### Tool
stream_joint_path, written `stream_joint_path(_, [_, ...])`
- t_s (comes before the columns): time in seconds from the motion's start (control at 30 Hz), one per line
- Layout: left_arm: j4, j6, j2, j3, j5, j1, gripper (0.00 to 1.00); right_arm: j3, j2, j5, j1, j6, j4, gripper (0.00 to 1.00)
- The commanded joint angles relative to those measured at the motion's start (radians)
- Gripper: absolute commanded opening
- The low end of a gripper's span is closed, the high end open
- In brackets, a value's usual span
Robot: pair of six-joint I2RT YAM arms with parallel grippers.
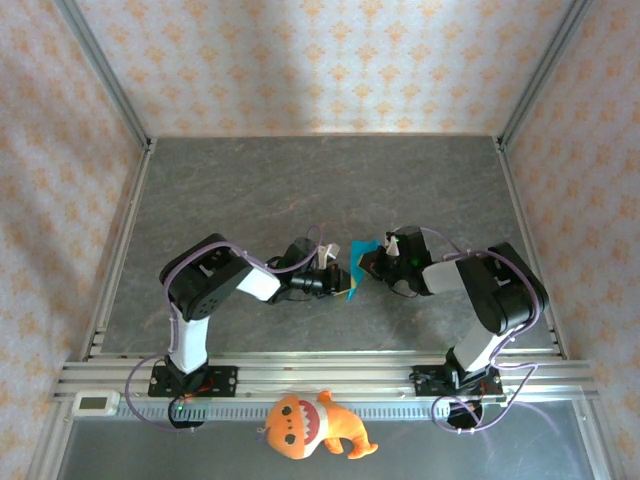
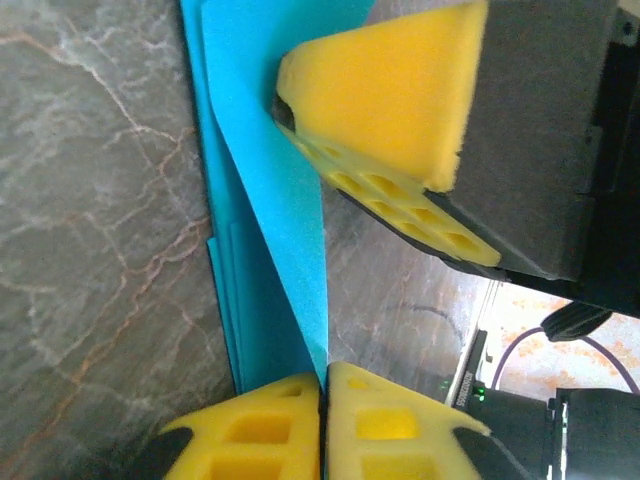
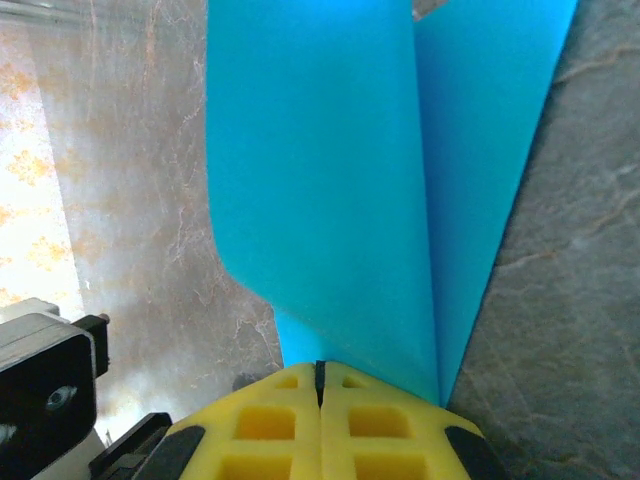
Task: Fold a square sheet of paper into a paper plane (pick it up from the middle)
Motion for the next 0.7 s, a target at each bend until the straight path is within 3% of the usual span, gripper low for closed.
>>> stream_joint_path(0.0, [-0.194, 0.083, -0.003, -0.032, -0.111, 0.003, 0.19, -0.001, 0.05, 0.093, -0.006, -0.038, -0.09, 0.05])
stream_joint_path(0.2, [-0.208, 0.122, -0.014, -0.032, -0.067, 0.003, 0.22, 0.0, 0.045, 0.091, -0.006, -0.038, -0.09, 0.05])
stream_joint_path(0.47, [-0.276, 0.166, -0.018, -0.018, -0.07, 0.002, 0.07, 0.003, 0.043, 0.093, -0.006, -0.043, -0.1, 0.05])
stream_joint_path(0.67, [-0.282, 0.178, -0.051, -0.017, -0.045, 0.001, 0.08, -0.001, 0.042, 0.096, -0.006, -0.041, -0.104, 0.05])
